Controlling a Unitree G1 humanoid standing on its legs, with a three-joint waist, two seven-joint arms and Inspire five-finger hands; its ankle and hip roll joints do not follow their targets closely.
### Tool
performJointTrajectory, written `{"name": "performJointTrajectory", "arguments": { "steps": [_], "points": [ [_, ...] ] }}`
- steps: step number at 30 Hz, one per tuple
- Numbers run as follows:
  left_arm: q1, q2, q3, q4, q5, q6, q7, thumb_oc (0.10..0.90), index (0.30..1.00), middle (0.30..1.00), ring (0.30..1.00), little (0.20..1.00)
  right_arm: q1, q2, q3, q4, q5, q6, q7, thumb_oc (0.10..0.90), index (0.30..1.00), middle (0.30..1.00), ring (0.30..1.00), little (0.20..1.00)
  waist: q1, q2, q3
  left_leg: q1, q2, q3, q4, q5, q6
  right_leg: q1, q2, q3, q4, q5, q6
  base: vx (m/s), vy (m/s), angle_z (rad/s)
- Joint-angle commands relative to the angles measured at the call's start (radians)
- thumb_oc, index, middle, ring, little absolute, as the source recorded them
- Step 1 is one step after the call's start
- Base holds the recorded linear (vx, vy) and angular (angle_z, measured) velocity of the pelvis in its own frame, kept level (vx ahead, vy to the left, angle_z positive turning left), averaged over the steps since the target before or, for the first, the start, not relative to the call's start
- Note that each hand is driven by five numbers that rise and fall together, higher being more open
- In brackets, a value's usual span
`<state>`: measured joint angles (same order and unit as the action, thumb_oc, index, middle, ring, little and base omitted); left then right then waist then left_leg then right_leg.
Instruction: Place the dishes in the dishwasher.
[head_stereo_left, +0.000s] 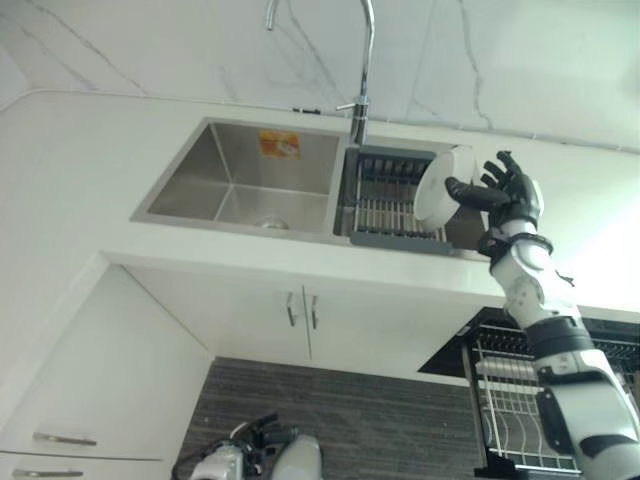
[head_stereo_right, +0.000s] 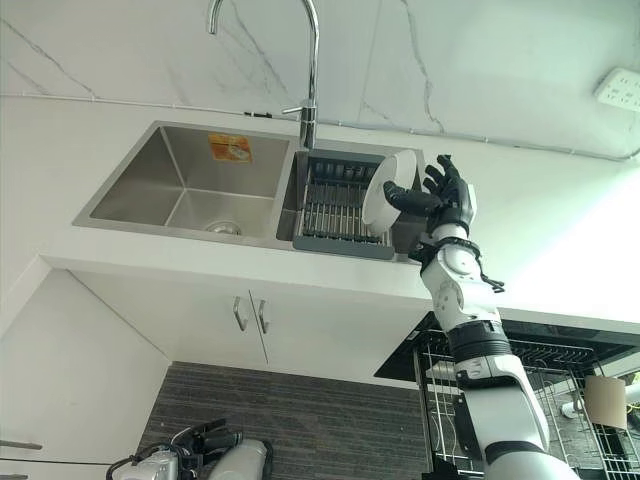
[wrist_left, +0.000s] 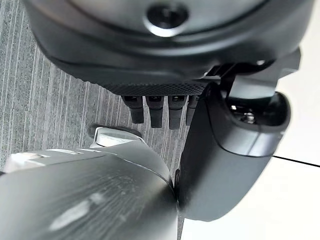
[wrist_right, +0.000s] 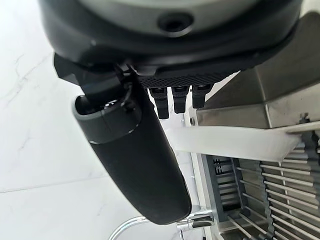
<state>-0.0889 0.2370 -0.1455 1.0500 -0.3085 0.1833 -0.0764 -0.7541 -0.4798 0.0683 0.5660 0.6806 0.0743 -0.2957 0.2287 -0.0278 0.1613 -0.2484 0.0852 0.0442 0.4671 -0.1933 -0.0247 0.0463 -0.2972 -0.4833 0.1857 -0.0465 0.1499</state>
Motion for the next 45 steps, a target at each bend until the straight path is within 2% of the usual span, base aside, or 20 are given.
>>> {"name": "performJointTrajectory", "arguments": {
  "steps": [1, 14, 20, 32, 45],
  "points": [
    [0.119, 0.031, -0.151, 0.099, 0.040, 0.044, -0.004, 0.800, 0.900, 0.900, 0.900, 0.900, -0.143, -0.102, 0.017, -0.014, 0.027, -0.071, 0.017, 0.800, 0.900, 0.900, 0.900, 0.900, 0.036, 0.003, -0.056, 0.088, 0.080, 0.005, -0.167, 0.048, -0.101, 0.036, -0.041, 0.040, 0.114, -0.126, 0.061, 0.00, 0.000, 0.00],
    [0.117, 0.037, -0.162, 0.106, 0.043, 0.047, -0.015, 0.800, 0.900, 0.900, 0.900, 0.900, -0.186, -0.117, 0.046, 0.070, 0.061, -0.039, 0.035, 0.800, 0.900, 0.900, 0.900, 0.900, 0.050, -0.003, -0.058, 0.090, 0.078, -0.003, -0.167, 0.049, -0.103, 0.044, -0.042, 0.032, 0.114, -0.125, 0.063, 0.00, 0.002, 0.03],
    [0.113, 0.042, -0.170, 0.105, 0.033, 0.053, -0.016, 0.800, 0.900, 0.900, 0.900, 0.900, -0.229, -0.124, 0.062, 0.137, 0.109, 0.001, 0.042, 0.800, 0.900, 0.900, 0.900, 0.900, 0.056, -0.008, -0.059, 0.093, 0.078, -0.004, -0.167, 0.049, -0.104, 0.047, -0.041, 0.032, 0.114, -0.126, 0.062, 0.00, 0.001, 0.01],
    [0.104, 0.046, -0.187, 0.113, 0.023, 0.061, -0.012, 0.800, 0.900, 0.900, 0.900, 0.900, -0.298, -0.138, 0.095, 0.222, 0.143, 0.011, 0.012, 0.800, 0.900, 0.900, 0.900, 0.900, 0.068, -0.012, -0.058, 0.096, 0.070, -0.014, -0.167, 0.049, -0.103, 0.053, -0.043, 0.027, 0.114, -0.122, 0.064, 0.00, -0.001, 0.00],
    [0.106, 0.048, -0.197, 0.117, 0.014, 0.075, -0.009, 0.800, 0.900, 0.900, 0.900, 0.900, -0.388, -0.150, 0.137, 0.317, 0.214, 0.068, 0.010, 0.800, 0.900, 0.900, 0.900, 0.900, 0.083, -0.019, -0.061, 0.095, 0.067, -0.021, -0.167, 0.051, -0.105, 0.058, -0.043, 0.023, 0.114, -0.123, 0.062, 0.01, 0.002, 0.00]
  ]
}}
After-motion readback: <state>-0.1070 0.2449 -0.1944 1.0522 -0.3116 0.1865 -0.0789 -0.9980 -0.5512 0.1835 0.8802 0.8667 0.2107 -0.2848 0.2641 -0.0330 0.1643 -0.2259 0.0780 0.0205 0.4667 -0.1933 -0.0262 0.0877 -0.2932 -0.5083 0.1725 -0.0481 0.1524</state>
